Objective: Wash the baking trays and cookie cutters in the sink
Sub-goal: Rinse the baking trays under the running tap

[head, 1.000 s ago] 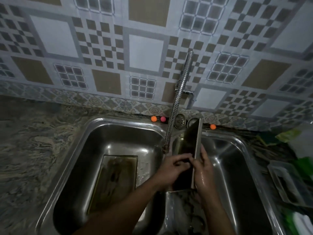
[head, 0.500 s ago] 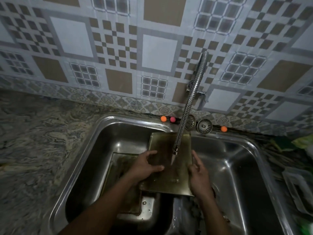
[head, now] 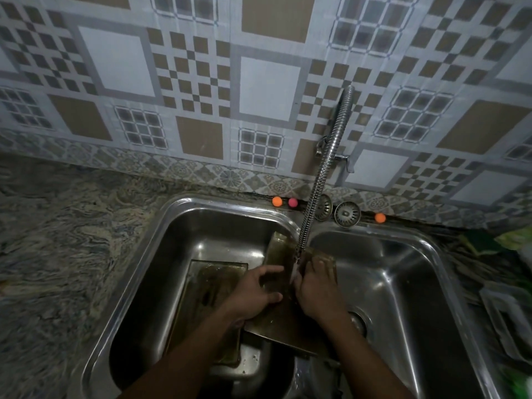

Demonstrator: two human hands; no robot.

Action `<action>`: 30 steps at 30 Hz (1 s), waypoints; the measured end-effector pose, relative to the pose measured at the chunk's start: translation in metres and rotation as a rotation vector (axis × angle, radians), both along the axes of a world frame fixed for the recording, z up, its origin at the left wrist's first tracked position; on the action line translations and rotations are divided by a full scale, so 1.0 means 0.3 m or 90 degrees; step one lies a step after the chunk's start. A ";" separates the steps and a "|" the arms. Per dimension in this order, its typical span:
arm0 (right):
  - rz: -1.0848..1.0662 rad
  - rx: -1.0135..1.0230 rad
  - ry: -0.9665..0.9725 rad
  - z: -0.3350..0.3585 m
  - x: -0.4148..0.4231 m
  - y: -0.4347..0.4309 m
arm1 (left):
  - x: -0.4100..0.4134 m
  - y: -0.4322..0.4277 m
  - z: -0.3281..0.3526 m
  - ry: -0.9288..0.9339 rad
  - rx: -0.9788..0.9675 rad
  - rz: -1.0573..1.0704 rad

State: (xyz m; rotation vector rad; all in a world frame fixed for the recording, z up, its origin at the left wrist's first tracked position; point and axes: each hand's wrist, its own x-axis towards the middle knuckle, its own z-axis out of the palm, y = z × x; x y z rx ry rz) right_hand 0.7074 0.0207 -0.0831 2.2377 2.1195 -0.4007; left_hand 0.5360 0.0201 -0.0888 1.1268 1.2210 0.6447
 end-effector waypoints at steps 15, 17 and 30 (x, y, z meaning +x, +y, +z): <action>-0.022 0.057 0.036 0.020 0.023 0.096 | 0.074 0.020 -0.023 -0.076 0.092 0.138; 0.092 0.033 0.051 0.034 -0.039 0.056 | 0.117 0.033 -0.007 -0.090 0.106 0.187; 0.128 0.064 0.178 0.092 0.102 -0.193 | 0.096 0.047 -0.039 0.006 0.138 0.237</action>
